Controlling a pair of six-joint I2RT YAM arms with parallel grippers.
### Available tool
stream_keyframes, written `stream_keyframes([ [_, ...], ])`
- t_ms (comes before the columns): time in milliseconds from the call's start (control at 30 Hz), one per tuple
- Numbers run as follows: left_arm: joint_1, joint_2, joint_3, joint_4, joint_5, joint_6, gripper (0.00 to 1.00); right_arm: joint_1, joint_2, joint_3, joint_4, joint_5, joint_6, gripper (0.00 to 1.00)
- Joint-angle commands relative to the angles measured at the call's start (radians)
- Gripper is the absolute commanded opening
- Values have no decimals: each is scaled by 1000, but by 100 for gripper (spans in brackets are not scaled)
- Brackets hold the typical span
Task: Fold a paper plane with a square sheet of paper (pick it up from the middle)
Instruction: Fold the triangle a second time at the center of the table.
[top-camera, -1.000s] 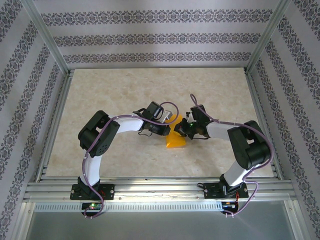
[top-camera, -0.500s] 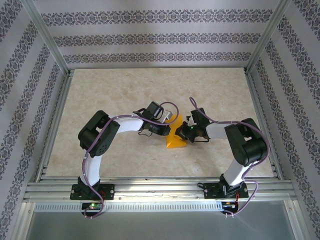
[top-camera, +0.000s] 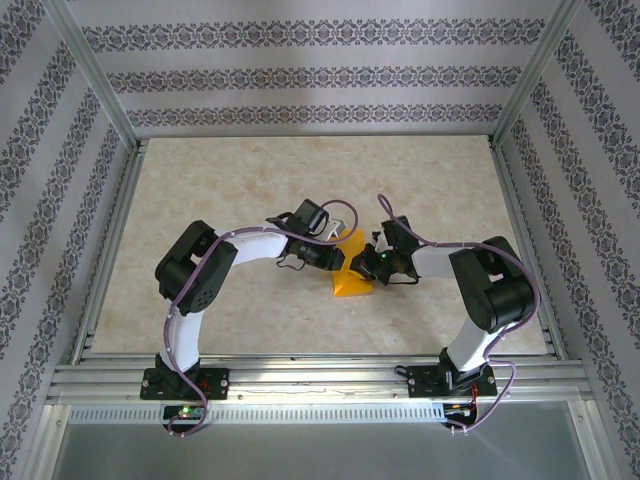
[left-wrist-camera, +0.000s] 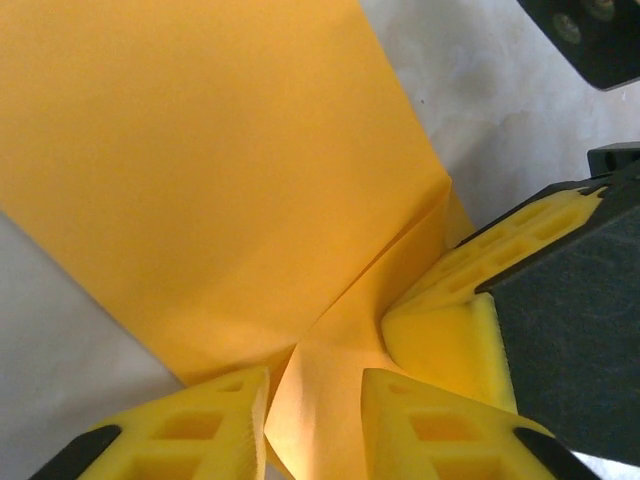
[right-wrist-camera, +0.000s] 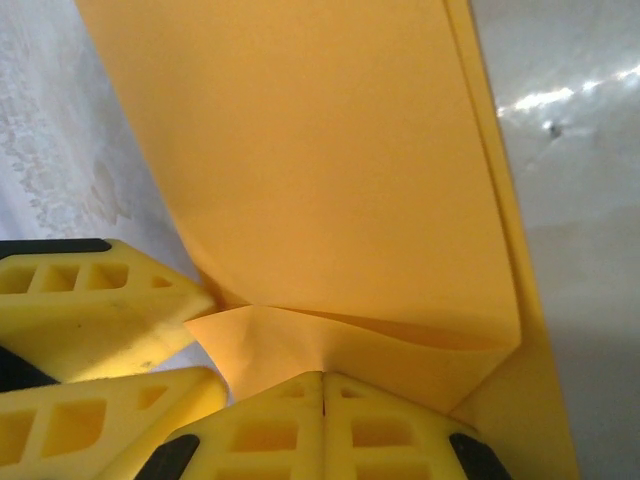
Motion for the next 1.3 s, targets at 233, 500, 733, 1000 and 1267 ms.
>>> stream_keyframes([
  [233, 25, -176, -49, 23, 113, -228, 34, -7, 22, -29, -81, 84, -1, 0],
  [500, 16, -128, -131, 229, 307, -501, 5, -7, 26, -26, -80, 78, 6, 0],
  [733, -3, -81, -166, 293, 310, -538, 3, -9, 28, -20, -89, 76, 2, 0],
  [1000, -36, -40, -119, 177, 292, -466, 5, -21, 24, -22, -102, 59, -11, 0],
  [1267, -61, 0, -86, 130, 265, -439, 5, -23, 21, -23, -104, 58, -12, 0],
])
